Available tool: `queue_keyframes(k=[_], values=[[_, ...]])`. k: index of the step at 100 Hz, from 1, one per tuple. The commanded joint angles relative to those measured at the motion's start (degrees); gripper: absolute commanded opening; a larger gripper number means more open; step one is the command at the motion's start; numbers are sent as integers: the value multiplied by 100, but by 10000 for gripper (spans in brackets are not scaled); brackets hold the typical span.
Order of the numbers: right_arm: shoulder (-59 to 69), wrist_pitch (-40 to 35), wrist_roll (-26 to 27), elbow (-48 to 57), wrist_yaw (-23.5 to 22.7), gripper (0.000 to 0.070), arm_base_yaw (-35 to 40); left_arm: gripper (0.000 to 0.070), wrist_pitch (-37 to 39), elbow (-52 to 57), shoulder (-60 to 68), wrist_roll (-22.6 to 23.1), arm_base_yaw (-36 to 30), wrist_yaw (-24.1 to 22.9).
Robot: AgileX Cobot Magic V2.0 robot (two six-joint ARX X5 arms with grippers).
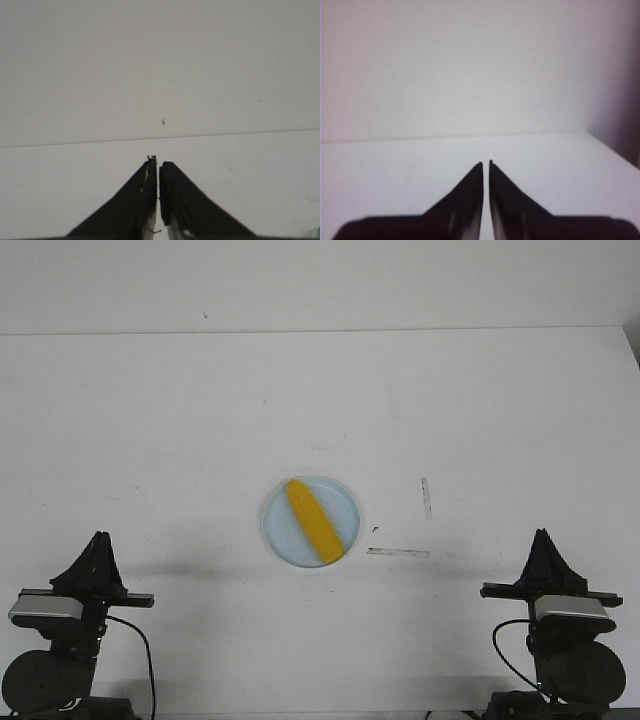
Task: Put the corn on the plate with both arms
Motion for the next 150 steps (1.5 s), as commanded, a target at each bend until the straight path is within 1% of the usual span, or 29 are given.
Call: queue_keyframes(k=[1,18,86,95,114,121,137,150], values=[[-81,74,52,13,-15,18,7,2,87,24,-9,70,4,-28],[-142,214,50,13,9,18,7,2,87,24,-9,70,4,-28],[-142,208,50,13,9,18,7,2,79,24,-9,72,4,-31],[-142,208,50,13,9,18,7,1,-79,24,-9,72,7,-63],[-142,208,50,13,9,18,7,1,-780,20,-20,-42,4,-83],[-142,208,50,13,9,17,7,1,-874,4,-11,-37,4,-96],[-142,208,50,13,9,18,7,1,-603,-229,-2,-39,7,-267],[-142,208,50,13,9,18,7,1,7,-627,-2,-83,7,-260]])
